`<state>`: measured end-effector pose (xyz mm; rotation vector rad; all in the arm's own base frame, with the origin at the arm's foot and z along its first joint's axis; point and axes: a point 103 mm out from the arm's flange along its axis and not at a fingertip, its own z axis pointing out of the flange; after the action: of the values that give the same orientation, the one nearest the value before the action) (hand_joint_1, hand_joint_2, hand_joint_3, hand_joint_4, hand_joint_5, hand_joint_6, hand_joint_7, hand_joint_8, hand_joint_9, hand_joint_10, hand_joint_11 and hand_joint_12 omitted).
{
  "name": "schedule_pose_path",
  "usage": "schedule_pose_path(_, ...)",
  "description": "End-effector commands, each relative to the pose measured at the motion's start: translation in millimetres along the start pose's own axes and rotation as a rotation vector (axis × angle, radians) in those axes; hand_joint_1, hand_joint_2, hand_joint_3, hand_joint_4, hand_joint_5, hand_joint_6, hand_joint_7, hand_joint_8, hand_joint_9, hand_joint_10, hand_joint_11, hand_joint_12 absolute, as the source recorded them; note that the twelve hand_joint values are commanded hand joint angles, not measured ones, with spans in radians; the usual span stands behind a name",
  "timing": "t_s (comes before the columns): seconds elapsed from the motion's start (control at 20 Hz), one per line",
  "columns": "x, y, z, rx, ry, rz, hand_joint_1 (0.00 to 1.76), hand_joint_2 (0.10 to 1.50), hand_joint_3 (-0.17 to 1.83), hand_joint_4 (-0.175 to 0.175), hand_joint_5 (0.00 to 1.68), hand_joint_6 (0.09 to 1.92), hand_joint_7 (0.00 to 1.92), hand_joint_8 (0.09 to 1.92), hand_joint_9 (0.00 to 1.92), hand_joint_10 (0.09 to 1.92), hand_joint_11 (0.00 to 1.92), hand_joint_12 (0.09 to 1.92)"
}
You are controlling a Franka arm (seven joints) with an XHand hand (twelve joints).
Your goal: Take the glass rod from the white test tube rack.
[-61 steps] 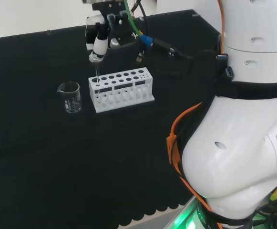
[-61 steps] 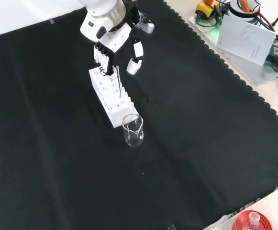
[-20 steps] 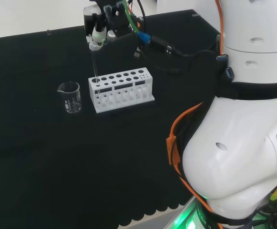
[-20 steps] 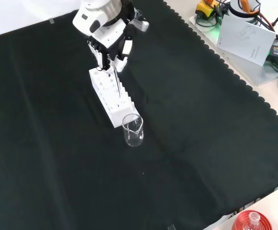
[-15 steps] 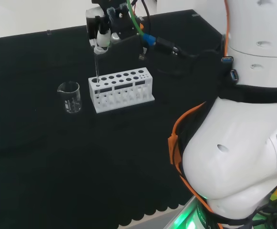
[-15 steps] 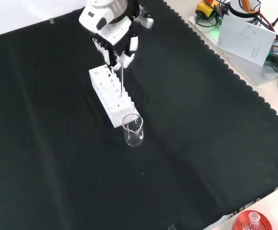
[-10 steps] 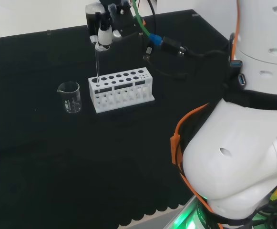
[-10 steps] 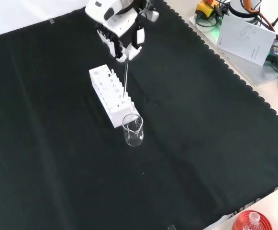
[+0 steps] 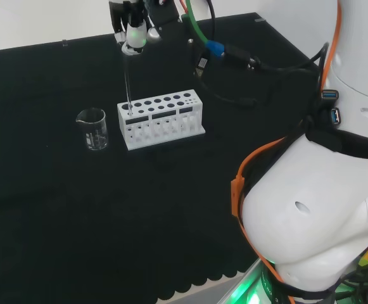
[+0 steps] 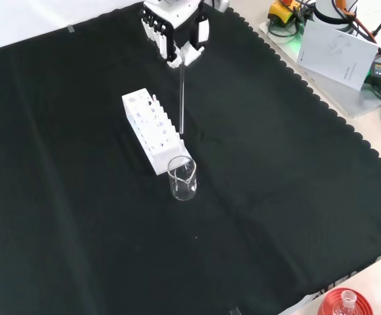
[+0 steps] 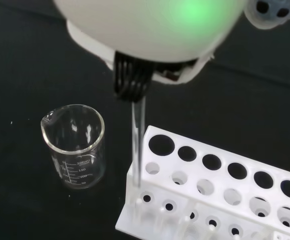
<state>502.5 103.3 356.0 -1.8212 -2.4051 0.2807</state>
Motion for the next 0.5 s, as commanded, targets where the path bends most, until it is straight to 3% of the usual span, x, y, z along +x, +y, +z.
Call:
schedule_pose_path(0.05,-2.1,-33.7,-20.5,-0.008,-0.056,0.031,1.33,0.45,0.94,-0.115,1.31,0.67,1.56,0.38,1.64,0.32,1.55,0.56)
schedule_pose_path(0.15,16.9,-21.0,-23.4,-0.012,-0.075,0.020,1.33,0.45,0.94,-0.115,1.31,0.67,1.56,0.38,1.64,0.32,1.55,0.56)
schedule_pose_path(0.25,23.2,-20.3,-28.7,-0.034,-0.051,0.017,1.33,0.45,0.94,-0.115,1.31,0.67,1.56,0.38,1.64,0.32,1.55,0.56)
schedule_pose_path(0.35,18.7,-29.1,-33.0,-0.057,-0.016,0.024,1.33,0.45,0.94,-0.115,1.31,0.67,1.56,0.38,1.64,0.32,1.55,0.56)
schedule_pose_path(0.5,20.3,-35.5,-34.0,-0.050,-0.042,0.025,1.34,0.44,0.96,-0.117,1.31,0.67,1.56,0.37,1.65,0.31,1.56,0.56)
